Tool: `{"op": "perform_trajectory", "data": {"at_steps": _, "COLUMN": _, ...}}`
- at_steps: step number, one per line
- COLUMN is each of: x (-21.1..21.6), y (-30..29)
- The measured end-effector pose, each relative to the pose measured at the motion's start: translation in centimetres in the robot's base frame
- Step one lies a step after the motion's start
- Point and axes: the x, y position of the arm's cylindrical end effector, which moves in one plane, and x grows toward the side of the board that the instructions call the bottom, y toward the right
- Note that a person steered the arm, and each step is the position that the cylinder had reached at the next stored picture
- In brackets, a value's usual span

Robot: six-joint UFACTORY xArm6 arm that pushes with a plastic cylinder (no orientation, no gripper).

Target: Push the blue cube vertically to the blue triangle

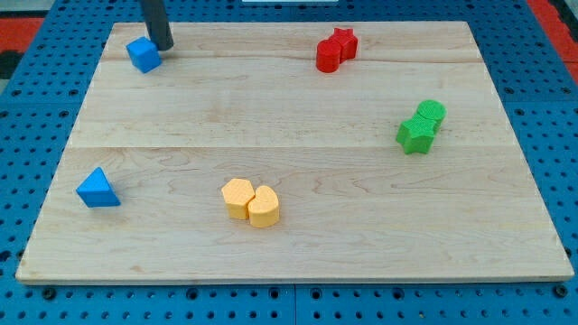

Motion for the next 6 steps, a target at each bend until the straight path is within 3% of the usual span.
{"op": "perform_trajectory", "data": {"at_steps": 1, "x": 4.1, "y": 0.0}}
{"op": "perform_trajectory", "data": {"at_steps": 3, "x": -2.2, "y": -1.2}}
{"op": "perform_trajectory", "data": {"at_steps": 4, "x": -0.3, "y": -4.2}}
{"op": "perform_trajectory", "data": {"at_steps": 6, "x": 7.5, "y": -3.2}}
